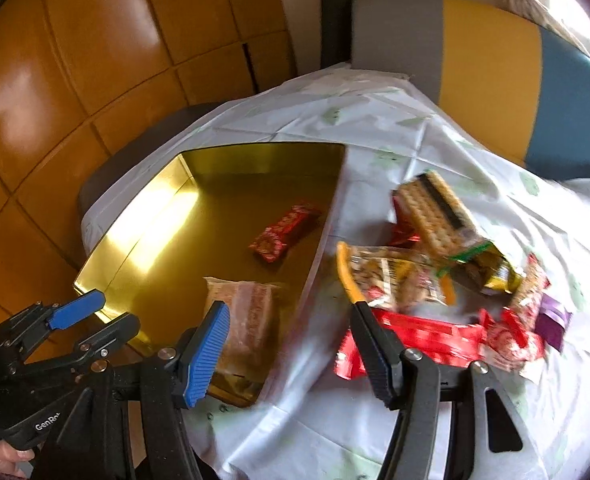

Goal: Organize snacks
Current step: 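Carry the pastry bag over the gold tin with the right tool and release it, then grasp the red rectangular packet with the left tool, then lift the red packet with the left tool while the right tool grasps the cracker pack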

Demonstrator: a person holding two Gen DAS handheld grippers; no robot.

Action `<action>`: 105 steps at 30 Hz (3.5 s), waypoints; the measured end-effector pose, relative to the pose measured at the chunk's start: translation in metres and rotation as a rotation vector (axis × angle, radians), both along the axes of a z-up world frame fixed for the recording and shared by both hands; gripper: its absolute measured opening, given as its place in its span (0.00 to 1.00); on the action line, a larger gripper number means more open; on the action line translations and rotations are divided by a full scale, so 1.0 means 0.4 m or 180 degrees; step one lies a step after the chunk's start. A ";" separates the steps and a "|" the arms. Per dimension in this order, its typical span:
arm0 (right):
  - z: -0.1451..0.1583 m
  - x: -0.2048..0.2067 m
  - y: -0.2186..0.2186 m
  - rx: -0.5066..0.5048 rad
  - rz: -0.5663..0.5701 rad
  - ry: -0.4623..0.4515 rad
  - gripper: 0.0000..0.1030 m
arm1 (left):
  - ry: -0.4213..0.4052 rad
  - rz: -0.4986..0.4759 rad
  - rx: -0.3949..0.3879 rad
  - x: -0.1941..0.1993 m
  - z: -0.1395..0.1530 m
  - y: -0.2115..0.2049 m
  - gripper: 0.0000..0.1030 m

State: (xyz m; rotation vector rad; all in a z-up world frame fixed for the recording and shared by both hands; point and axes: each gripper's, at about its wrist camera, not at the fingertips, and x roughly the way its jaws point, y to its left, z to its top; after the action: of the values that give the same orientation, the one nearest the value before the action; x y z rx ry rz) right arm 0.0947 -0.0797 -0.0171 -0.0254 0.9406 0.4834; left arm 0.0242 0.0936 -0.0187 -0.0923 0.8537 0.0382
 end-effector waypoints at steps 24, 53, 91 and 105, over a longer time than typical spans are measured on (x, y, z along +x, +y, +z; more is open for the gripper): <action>-0.013 -0.006 -0.274 -0.0263 -0.0517 0.0021 0.62 | 0.0004 -0.0489 0.0143 -0.006 0.013 -0.128 0.57; -0.041 0.068 -0.745 -0.0254 -0.1560 0.0429 0.62 | 0.0137 -0.2650 0.0966 0.089 0.014 -0.434 0.63; -0.028 0.065 -0.693 -0.0362 -0.1305 0.0326 0.62 | 0.0196 -0.2305 0.0671 0.064 -0.104 -0.557 0.44; -0.041 0.041 -0.523 -0.0336 -0.0425 0.0394 0.62 | 0.0074 -0.2027 0.0242 0.031 -0.167 -0.485 0.45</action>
State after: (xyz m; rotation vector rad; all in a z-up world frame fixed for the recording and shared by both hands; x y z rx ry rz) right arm 0.1109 -0.2889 -0.0334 -0.0283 1.0812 0.3141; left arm 0.0366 -0.1004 -0.0854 0.2540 0.8725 -0.5258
